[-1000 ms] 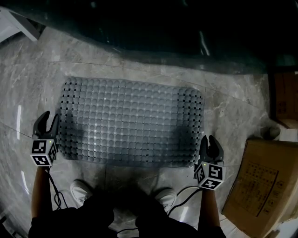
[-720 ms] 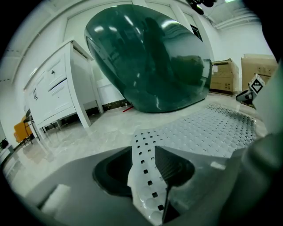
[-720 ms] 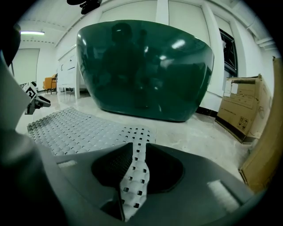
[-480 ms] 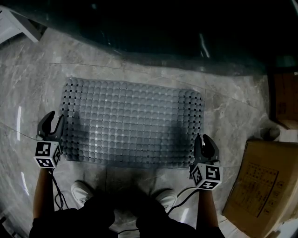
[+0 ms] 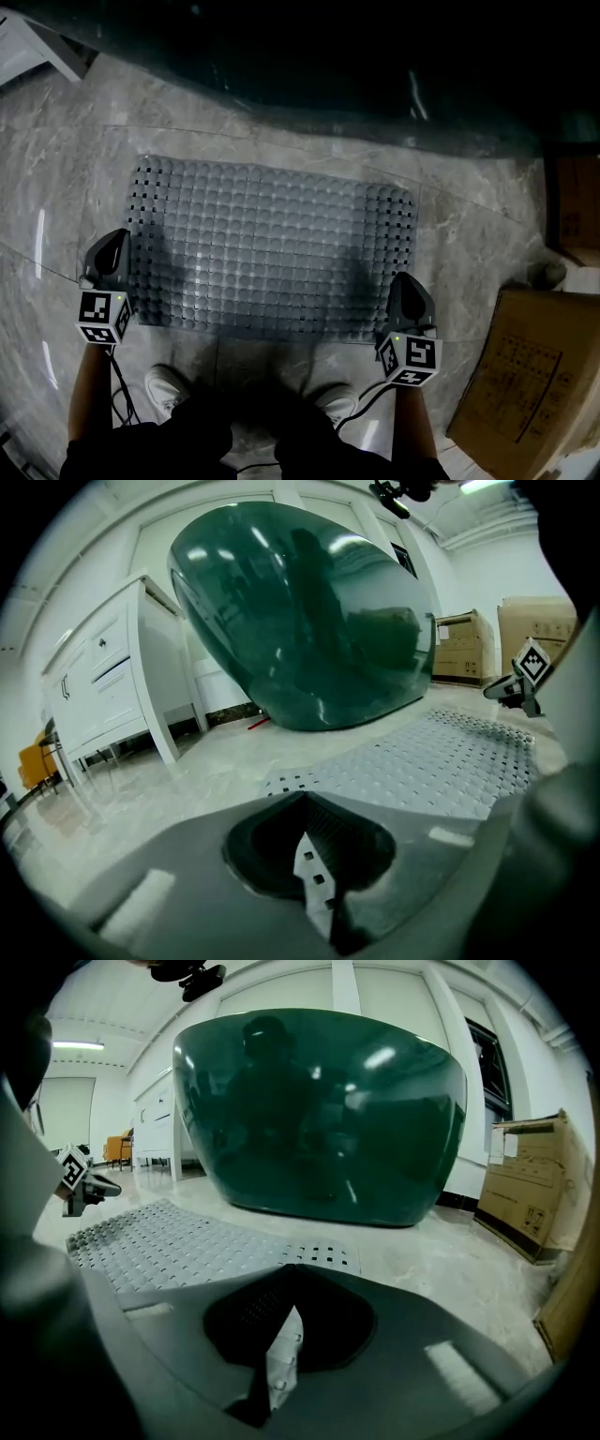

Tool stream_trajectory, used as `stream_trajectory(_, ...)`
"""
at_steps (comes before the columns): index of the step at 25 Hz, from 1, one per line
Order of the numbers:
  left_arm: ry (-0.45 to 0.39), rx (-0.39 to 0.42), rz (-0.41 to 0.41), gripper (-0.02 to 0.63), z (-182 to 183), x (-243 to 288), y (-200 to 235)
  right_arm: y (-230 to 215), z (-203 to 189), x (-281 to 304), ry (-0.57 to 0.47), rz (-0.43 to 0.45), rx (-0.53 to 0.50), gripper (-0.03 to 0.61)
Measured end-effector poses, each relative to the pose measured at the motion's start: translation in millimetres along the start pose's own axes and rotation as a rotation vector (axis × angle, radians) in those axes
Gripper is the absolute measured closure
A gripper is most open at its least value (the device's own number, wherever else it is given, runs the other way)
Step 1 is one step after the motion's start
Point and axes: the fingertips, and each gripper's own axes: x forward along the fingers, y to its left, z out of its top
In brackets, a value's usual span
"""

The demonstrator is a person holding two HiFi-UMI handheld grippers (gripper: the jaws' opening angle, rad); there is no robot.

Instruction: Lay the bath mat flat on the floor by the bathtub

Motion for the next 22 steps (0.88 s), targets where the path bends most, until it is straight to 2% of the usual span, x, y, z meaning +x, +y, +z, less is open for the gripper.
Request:
stream_trajectory(3,0.016,-0.025,-0.035,0.614,-0.5,2.1,-6.1,10.8,1.7,5.0,-0.007,0.022,-0.006,0.552)
stream_trajectory(11,0.035,-0.033,-0.040,0.614,2.2,6.0,-10.0,24.3,10.1,10.6,-0.046,0.093,0.035,0.552)
stream_trajectory(22,0.014,-0.061,-0.035,0.614,19.9,6.2,-12.0,18.3,30.4,6.9,-0.082,0.108,0.062,0.552)
